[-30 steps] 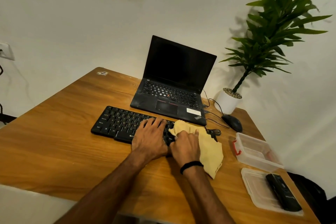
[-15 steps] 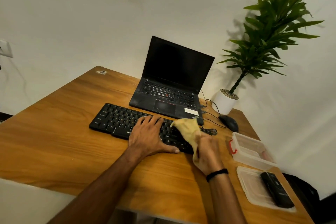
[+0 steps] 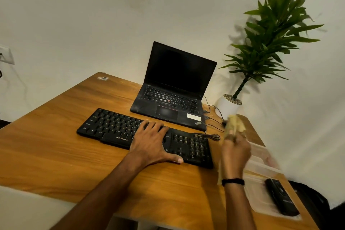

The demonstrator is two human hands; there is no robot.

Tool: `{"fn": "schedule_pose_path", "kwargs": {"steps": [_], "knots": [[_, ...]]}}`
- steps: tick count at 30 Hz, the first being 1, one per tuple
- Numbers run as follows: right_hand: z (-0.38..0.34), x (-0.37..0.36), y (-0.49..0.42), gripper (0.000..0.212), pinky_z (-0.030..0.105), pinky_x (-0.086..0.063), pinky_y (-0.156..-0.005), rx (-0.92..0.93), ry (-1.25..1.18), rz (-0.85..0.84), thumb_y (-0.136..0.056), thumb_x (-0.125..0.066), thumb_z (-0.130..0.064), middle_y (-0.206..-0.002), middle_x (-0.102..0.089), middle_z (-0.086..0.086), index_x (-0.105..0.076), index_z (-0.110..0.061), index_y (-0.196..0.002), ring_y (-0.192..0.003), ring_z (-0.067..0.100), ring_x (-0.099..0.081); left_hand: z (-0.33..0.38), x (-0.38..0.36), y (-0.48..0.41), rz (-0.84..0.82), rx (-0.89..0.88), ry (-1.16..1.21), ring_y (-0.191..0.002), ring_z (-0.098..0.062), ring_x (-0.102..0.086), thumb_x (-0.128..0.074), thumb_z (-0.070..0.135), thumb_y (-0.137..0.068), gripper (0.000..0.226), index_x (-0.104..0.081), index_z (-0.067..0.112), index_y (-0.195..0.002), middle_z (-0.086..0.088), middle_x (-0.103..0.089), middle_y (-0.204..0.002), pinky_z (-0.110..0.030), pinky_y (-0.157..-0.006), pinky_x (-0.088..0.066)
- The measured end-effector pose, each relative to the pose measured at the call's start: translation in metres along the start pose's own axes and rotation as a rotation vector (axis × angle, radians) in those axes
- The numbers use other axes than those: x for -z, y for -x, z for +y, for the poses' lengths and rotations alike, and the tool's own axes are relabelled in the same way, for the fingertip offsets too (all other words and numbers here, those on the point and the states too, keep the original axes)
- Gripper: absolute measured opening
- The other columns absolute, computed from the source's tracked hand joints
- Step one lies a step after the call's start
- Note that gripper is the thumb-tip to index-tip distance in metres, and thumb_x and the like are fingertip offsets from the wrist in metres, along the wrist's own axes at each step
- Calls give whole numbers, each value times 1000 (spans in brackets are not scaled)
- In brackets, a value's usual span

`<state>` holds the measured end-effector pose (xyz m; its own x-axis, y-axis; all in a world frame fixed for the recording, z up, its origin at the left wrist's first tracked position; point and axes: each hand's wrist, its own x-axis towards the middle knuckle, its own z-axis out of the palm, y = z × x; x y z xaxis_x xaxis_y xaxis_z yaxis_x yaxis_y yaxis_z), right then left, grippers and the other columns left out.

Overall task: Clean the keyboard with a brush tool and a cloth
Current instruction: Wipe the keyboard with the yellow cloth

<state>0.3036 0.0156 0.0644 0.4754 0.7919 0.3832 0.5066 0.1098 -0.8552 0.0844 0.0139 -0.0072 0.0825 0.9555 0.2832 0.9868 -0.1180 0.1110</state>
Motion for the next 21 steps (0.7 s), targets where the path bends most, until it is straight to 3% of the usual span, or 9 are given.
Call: {"fn": "schedule_pose_path", "kwargs": {"steps": [2,3,4,5,7,12,16,18,21], "knots": [[5,-15,15,23,17,-38,-54,112,288,-297,-102,-47,-18,-86,-62,5,-66,-6,-107,-66,6,-52,10,-5,-7,-16,-20,11,-144,-21,-34,-23,114,-51,135,-40,28,-153,3,-40,-154,-50,-126,-11],[11,-23,24,25,18,-46,-61,129,395,-438,-102,-48,-19,-96,-64,4,-64,-9,-118,-77,9,-58,12,-8,-9,-20,-19,18,-143,-21,-34,-23,114,-52,132,-41,29,-152,2,-40,-153,-50,-126,-12],[16,-31,34,30,24,-52,-80,141,494,-548,-101,-50,-19,-114,-64,6,-60,-12,-129,-99,14,-61,12,-11,-11,-21,-17,25,-142,-21,-34,-24,113,-53,130,-42,30,-152,2,-39,-152,-49,-125,-13],[23,-38,43,39,30,-45,-104,175,578,-620,-100,-52,-20,-137,-56,7,-52,-14,-139,-124,19,-52,11,-13,-12,-16,-15,29,-142,-21,-34,-25,112,-54,128,-42,31,-151,2,-39,-152,-48,-124,-16],[28,-46,53,49,37,-21,-122,254,690,-660,-100,-51,-20,-158,-33,5,-41,-14,-148,-146,21,-28,9,-15,-13,5,-25,31,-140,-21,-36,-29,110,-58,122,-42,31,-150,2,-39,-151,-47,-121,-21],[16,-67,26,35,48,-34,-112,194,590,-603,-98,-49,-15,-142,-52,10,-59,-11,-131,-128,29,-49,12,-15,-11,-3,-55,18,-138,-21,-35,-32,107,-62,118,-38,28,-150,3,-40,-150,-44,-118,-25],[12,-67,22,27,42,-44,-101,161,593,-612,-98,-50,-18,-120,-64,11,-63,-12,-121,-114,30,-57,11,-15,-13,5,-35,46,-134,-20,-37,-32,109,-57,121,-41,29,-146,5,-41,-147,-44,-116,-29],[20,-52,41,30,36,-48,-101,206,608,-631,-98,-52,-15,-129,-62,7,-61,-13,-126,-117,24,-57,9,-17,-14,2,-36,56,-134,-20,-37,-32,109,-57,120,-42,29,-146,5,-41,-147,-44,-116,-29],[31,-44,51,39,38,-41,-111,251,570,-614,-99,-52,-14,-147,-50,4,-55,-16,-138,-129,23,-50,10,-17,-15,0,-40,35,-135,-20,-37,-30,109,-59,121,-42,27,-147,4,-41,-148,-44,-117,-29]]}}
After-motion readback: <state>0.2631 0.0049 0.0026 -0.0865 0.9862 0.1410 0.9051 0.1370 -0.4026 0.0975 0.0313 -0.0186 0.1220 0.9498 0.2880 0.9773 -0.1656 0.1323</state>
